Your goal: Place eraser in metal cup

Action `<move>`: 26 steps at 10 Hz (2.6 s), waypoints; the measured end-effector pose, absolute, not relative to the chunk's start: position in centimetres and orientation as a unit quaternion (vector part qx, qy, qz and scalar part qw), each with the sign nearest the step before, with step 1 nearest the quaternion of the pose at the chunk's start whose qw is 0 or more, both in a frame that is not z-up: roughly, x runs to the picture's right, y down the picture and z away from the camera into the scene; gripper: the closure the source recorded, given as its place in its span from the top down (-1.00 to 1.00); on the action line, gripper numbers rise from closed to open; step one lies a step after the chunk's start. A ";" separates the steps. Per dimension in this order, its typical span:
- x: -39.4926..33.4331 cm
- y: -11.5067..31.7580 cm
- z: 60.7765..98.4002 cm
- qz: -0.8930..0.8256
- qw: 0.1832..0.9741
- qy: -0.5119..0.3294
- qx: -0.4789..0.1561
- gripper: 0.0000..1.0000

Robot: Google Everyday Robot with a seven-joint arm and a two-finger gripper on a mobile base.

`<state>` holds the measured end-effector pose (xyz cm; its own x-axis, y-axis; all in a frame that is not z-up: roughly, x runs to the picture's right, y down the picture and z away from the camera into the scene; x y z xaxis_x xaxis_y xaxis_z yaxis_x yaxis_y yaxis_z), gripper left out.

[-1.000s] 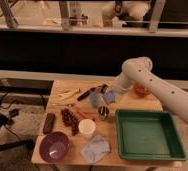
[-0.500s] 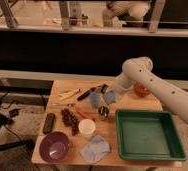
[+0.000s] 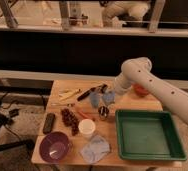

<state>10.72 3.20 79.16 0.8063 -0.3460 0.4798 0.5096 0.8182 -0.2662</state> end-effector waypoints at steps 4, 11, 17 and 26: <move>5.8 4.6 79.2 -0.274 0.911 -0.235 -0.198 -0.87; 6.4 7.2 80.7 -0.278 0.899 -0.245 -0.231 -0.87; 6.0 8.7 80.8 -0.290 0.883 -0.256 -0.264 -0.87; 6.6 9.9 81.9 -0.289 0.876 -0.252 -0.293 -0.87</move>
